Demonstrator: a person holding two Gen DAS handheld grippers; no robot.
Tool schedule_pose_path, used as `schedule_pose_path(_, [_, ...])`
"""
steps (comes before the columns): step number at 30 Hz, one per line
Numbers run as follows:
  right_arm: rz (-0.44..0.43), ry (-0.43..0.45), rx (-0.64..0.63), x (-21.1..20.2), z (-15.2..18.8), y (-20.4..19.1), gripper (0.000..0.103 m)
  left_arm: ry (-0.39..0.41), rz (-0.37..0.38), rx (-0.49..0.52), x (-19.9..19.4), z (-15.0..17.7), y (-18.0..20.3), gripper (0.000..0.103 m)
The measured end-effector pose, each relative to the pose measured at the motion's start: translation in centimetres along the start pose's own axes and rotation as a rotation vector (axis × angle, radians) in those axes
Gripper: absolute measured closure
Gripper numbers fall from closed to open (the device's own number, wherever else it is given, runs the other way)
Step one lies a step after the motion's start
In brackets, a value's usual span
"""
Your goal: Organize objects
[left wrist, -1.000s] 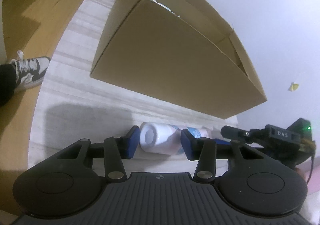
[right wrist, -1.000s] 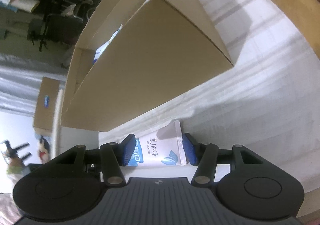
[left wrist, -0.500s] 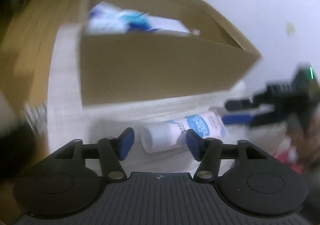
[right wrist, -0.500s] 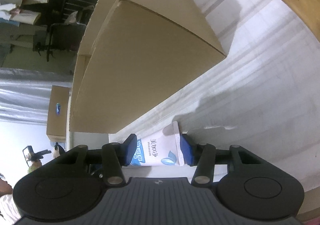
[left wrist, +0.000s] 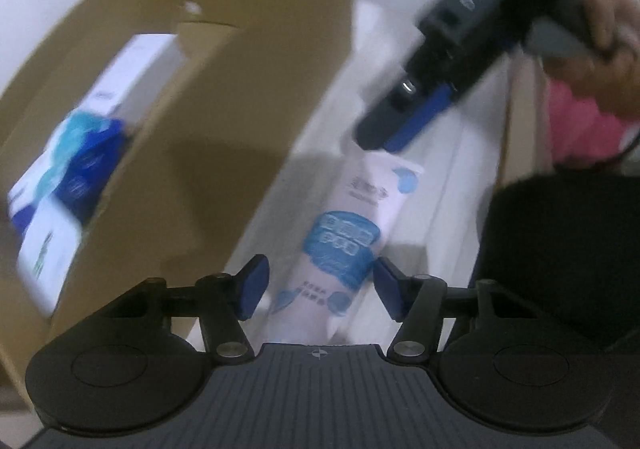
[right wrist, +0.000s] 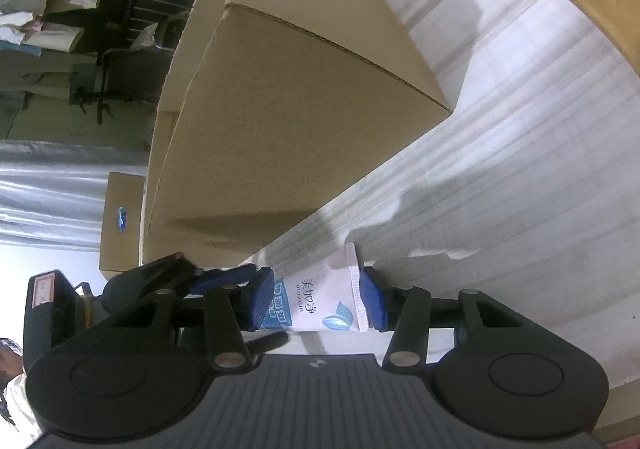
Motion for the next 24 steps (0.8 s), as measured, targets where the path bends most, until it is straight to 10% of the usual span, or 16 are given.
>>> schedule_pose_path(15, [-0.004, 0.004, -0.003, 0.0, 0.3, -0.2, 0.052, -0.006, -0.114, 0.079, 0.9, 0.8, 3.5, 0.065])
schedule_pose_path(24, [-0.018, -0.014, 0.061, 0.2, 0.3, 0.0, 0.047, 0.032, 0.097, -0.297, 1.4, 4.2, -1.5, 0.065])
Point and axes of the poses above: each gripper's, at about its wrist camera, not at the fingertips, and x roughly the way its jaws point, y to its right, z to its underside, the point moved 3 cm from there along x, roughly the way its jaws point, and after that the axes turned 4 degrees about -z, right-handed, at the moved point
